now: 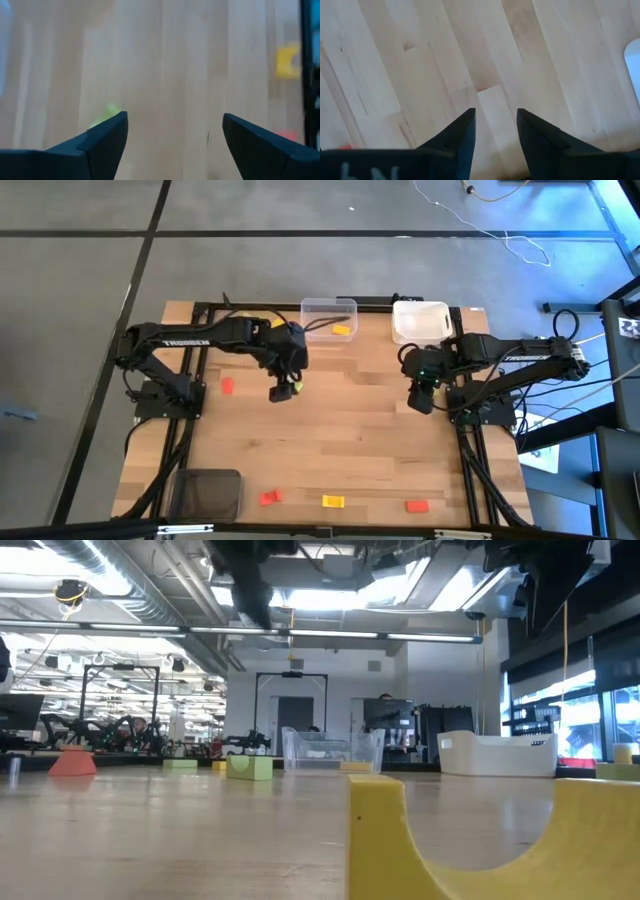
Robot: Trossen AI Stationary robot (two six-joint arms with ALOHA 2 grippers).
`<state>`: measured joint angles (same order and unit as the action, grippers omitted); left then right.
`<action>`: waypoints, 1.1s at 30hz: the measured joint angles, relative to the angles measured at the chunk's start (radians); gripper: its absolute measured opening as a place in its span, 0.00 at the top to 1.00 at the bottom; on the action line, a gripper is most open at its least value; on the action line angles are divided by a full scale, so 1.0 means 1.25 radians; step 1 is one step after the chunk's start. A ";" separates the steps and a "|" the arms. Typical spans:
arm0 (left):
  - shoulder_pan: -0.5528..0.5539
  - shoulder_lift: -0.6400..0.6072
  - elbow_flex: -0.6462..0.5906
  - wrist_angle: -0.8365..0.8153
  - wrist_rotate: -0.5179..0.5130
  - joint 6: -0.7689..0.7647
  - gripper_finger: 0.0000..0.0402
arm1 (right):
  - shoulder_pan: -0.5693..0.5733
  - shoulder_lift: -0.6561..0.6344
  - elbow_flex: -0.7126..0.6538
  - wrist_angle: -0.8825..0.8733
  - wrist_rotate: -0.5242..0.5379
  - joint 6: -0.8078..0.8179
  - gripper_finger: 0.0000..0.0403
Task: Sort & place blocks by color
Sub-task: Put the bottom left green block into the black bin
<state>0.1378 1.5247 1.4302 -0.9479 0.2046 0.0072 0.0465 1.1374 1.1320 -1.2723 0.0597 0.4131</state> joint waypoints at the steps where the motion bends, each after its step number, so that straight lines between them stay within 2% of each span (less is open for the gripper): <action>1: 0.005 0.003 0.000 -0.017 -0.003 0.037 0.21 | 0.000 0.000 0.000 0.000 0.000 -0.002 0.64; 8: 0.006 0.042 0.002 0.004 -0.132 0.190 0.21 | 0.000 0.000 0.000 0.006 0.000 -0.001 0.64; 22: 0.009 0.239 0.001 -0.009 -0.157 0.375 0.21 | 0.000 0.000 0.000 0.028 0.000 -0.023 0.64; 27: 0.008 0.294 0.001 -0.005 -0.169 0.400 0.21 | 0.000 0.000 0.000 0.029 0.000 -0.125 0.64; 33: 0.009 0.332 0.001 -0.003 -0.210 0.401 0.21 | 0.000 0.000 0.000 0.028 0.000 -0.125 0.64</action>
<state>0.1486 1.9396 1.4315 -0.9519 -0.0582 0.5087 0.0463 1.1378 1.1320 -1.2369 0.0597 0.2573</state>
